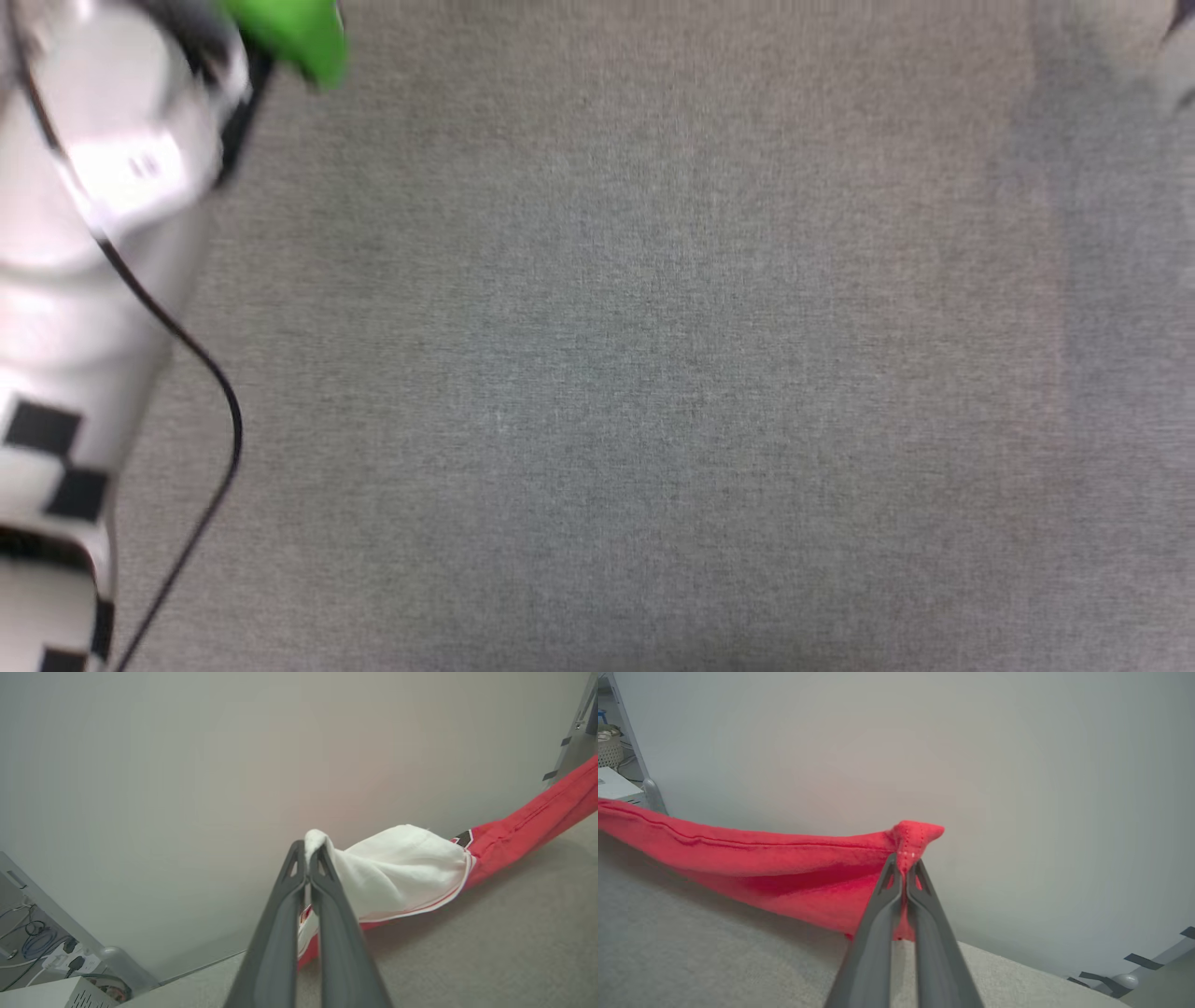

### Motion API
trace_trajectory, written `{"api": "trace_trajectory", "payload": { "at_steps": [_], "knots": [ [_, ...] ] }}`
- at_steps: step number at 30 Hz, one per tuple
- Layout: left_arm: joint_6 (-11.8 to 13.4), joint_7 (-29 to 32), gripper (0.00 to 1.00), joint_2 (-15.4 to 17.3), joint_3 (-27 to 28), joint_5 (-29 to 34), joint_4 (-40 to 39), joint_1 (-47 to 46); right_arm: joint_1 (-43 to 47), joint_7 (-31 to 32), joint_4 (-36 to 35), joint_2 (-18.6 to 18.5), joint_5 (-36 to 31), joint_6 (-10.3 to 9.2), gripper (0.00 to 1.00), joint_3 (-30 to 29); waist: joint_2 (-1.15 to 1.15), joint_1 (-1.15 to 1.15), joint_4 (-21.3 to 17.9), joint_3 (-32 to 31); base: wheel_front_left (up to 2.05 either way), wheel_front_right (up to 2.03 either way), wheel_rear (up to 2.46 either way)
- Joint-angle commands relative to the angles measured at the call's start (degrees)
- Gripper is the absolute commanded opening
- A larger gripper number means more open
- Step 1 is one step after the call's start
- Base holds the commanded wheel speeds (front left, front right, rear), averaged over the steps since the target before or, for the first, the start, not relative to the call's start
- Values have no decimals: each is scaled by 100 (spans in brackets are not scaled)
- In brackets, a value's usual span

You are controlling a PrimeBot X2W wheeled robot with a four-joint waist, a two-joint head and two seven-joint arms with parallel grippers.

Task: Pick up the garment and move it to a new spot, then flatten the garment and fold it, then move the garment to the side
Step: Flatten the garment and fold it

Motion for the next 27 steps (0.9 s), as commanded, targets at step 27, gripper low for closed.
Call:
{"api": "trace_trajectory", "payload": {
  "at_steps": [27],
  "knots": [
    [538, 551, 0, 1093, -703, -835, -1852, 5313, 4208, 29, -375, -305, 2244, -47, 0, 795, 0, 0, 254, -2818, 0, 0, 0]
  ]
}}
